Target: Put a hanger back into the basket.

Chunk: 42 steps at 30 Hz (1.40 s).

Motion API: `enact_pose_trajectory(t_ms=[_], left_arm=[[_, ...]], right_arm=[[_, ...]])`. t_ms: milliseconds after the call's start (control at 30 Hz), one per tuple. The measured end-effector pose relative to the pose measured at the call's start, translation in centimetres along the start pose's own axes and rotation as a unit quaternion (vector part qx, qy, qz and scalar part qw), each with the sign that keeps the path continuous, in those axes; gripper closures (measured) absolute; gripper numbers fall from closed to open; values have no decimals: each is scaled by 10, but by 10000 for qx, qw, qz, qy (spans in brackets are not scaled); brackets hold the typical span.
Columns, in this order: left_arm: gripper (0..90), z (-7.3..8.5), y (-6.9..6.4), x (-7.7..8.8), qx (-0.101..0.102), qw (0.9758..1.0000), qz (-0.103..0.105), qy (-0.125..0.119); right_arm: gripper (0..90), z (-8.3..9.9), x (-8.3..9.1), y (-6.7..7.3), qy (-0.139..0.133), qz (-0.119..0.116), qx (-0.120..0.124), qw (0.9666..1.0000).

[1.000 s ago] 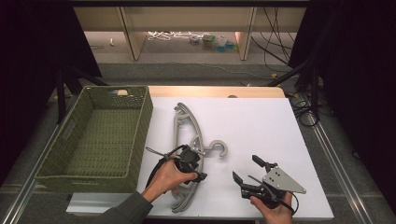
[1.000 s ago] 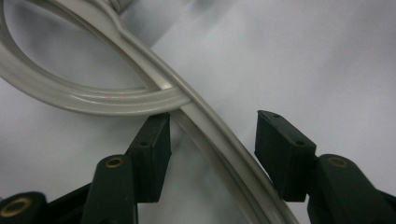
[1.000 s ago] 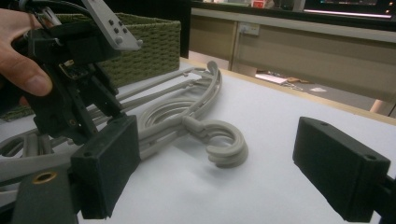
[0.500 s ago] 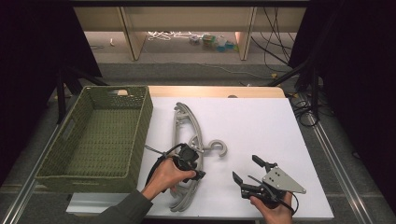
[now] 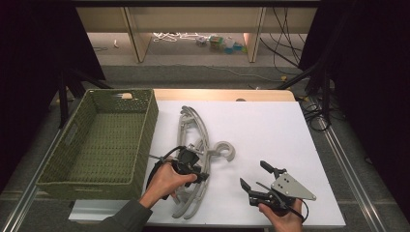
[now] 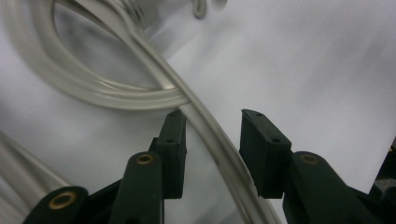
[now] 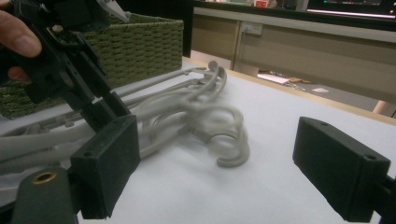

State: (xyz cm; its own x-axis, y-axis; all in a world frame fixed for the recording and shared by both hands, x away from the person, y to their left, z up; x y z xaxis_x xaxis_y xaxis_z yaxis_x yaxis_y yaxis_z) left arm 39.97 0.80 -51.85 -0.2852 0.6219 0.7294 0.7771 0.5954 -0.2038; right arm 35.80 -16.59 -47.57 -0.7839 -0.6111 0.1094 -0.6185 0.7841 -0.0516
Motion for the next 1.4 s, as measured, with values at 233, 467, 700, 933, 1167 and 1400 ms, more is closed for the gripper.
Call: enact_pose_trajectory(t_ms=[233,467,700,933,1167,1400], left_arm=[[840,-5,-6,0,92,9997,187,-152],[560,3,-1,-8,142,9997,-59,193],[610,2,0,-18,306,9991,51,298],[650,3,-1,-17,359,9989,-19,287],[667,1,-3,-7,406,9990,107,140],[683,-4,-3,9,926,9941,317,-463]], right_arm=[[154,0,-1,1,-19,-28,-12,10000],[154,0,-1,2,8,-87,22,10000],[154,0,-2,2,-5,-91,41,9999],[154,0,-2,2,-16,-91,44,9999],[155,1,-1,2,28,-78,11,10000],[154,1,-2,2,28,-76,-13,10000]])
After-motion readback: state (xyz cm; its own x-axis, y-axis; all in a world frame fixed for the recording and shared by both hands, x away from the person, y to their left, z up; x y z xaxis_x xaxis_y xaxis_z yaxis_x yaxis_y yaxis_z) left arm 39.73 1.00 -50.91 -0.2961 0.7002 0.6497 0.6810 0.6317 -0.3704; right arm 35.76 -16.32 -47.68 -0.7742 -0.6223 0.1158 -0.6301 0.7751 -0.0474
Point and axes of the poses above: each handheld gripper's, and its own axes: x roughly backward along the jaws, z roughly out of its underside, y roughly to its left, the point moved 10 cm from there along -x, roughly forward along the jaws, and after that the axes turned 7 degrees about -y, right-handed, at the moved point
